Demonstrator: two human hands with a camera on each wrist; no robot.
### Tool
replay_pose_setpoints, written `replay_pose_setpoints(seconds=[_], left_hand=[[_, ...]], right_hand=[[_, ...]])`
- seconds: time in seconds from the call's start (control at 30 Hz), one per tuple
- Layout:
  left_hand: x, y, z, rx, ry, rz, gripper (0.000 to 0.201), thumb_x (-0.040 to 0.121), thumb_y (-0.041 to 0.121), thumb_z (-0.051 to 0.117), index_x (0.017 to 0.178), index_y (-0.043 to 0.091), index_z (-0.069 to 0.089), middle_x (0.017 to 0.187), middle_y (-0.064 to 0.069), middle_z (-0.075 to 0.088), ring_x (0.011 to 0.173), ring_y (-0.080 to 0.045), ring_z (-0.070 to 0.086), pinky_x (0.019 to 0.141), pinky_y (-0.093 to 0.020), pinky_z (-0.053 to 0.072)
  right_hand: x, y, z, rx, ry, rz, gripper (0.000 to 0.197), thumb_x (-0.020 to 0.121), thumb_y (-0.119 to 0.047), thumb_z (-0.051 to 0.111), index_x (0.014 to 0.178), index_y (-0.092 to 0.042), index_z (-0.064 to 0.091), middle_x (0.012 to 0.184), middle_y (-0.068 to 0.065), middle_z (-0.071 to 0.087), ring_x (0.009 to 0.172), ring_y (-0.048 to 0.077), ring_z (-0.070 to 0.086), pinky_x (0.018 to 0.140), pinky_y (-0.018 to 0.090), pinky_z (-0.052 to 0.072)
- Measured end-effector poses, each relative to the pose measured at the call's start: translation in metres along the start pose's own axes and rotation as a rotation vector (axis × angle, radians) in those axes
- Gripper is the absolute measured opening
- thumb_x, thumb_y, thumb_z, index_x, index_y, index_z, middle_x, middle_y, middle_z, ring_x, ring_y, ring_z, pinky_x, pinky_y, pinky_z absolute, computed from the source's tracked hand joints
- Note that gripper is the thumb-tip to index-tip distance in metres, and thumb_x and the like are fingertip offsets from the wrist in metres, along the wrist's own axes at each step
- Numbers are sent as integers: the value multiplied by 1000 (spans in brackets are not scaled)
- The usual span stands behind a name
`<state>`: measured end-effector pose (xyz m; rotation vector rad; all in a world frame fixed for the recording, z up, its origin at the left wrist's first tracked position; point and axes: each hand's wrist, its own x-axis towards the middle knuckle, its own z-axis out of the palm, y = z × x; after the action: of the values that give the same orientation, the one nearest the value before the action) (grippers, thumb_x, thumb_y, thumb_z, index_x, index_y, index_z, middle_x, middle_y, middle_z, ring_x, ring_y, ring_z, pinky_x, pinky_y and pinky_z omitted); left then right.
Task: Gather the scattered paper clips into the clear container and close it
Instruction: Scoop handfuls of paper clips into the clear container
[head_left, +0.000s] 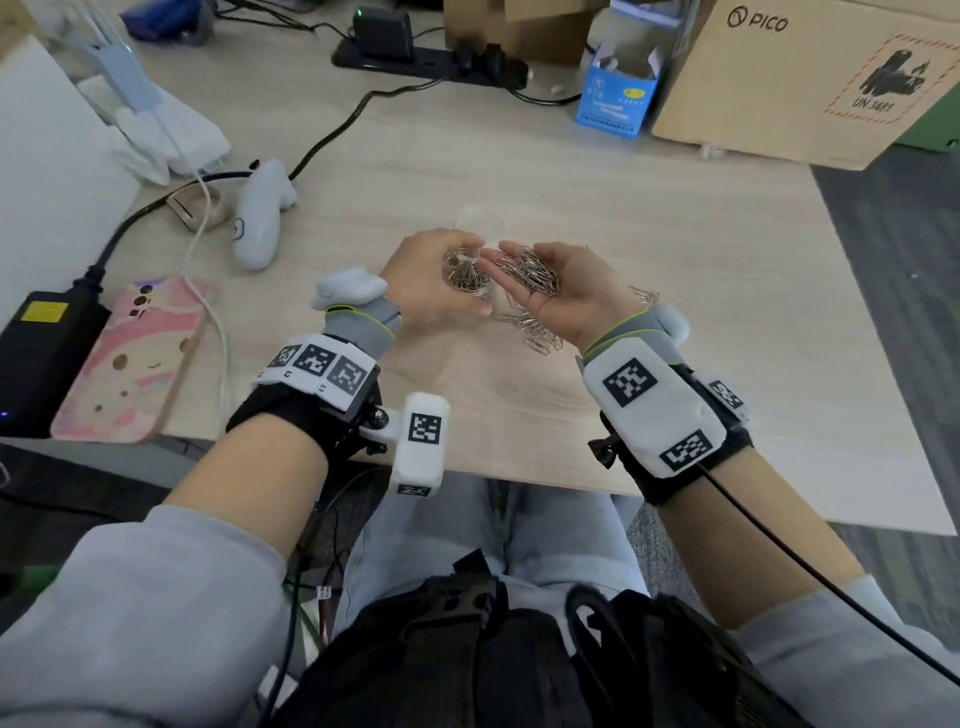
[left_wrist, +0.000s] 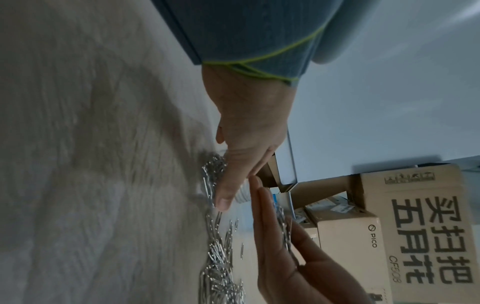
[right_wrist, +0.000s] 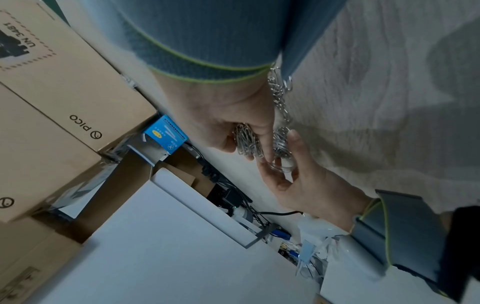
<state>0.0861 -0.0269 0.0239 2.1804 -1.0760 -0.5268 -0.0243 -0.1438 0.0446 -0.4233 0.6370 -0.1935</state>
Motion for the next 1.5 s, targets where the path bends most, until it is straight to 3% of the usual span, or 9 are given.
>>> replay_pose_setpoints(seconds=[0.13,0.27,0.37,0.57,0.73,0.93,1.17,1.43,1.5], left_hand=[[1,7,3,83,60,84,86,36,59,58,112,21,62,108,-6,66,105,-24,56,92,-30,44],[3,15,2,186,79,66,73,44,48,59,113,22,62,110,-7,63,108,-28,49,86,-25,36],[3,14,3,153,90,66,81,39,56,50,112,22,63,109,-6,63,107,-27,49,88,-28,39],[4,12,4,107,97,9,70,45,44,65,113,24,62,108,-6,63,108,-26,52,89,-30,42],[3,9,6,37,95,-30,75,42,44,71,113,23,62,109,-5,62,106,-23,54,91,-32,44],[3,4,7,40,94,-54,76,44,42,81,115,24,61,108,-7,61,105,-23,53,89,-31,42],[1,-1,6,-5,98,-65,77,48,41,83,119,23,58,116,-7,60,110,-21,53,93,-31,42],[1,-7,6,-4,92,-39,76,45,42,70,117,20,59,121,-6,60,114,-20,51,88,-15,34],[2,-5,6,8,82,-50,81,41,45,67,118,23,57,122,-5,59,117,-22,47,93,-21,37]], right_hand=[[0,4,7,-76,-3,-12,27,98,-4,31,83,8,51,84,22,54,92,36,55,102,44,45],[-1,1,13,-191,22,10,27,98,-12,33,90,8,50,91,21,56,109,38,54,67,37,58],[-3,-2,16,-236,31,16,32,98,-15,34,91,12,50,95,23,56,113,39,52,70,37,57],[-10,-8,21,-307,80,23,36,96,-20,40,110,13,48,122,29,48,123,40,49,94,42,47],[-22,-9,29,-366,35,28,51,98,-22,36,132,15,35,137,31,41,129,39,42,91,39,40],[-22,-11,37,-386,0,46,60,97,-28,38,137,15,27,146,33,27,135,42,31,100,40,35],[-12,-11,25,-444,-17,35,38,96,-25,37,109,6,54,123,26,55,116,36,54,103,38,43],[-8,-15,-13,-383,105,-124,27,94,-14,37,90,-3,62,77,7,74,80,22,68,76,28,56],[-10,-17,-23,-389,160,-171,25,94,-11,39,86,-5,62,70,4,73,75,20,68,69,24,57]])
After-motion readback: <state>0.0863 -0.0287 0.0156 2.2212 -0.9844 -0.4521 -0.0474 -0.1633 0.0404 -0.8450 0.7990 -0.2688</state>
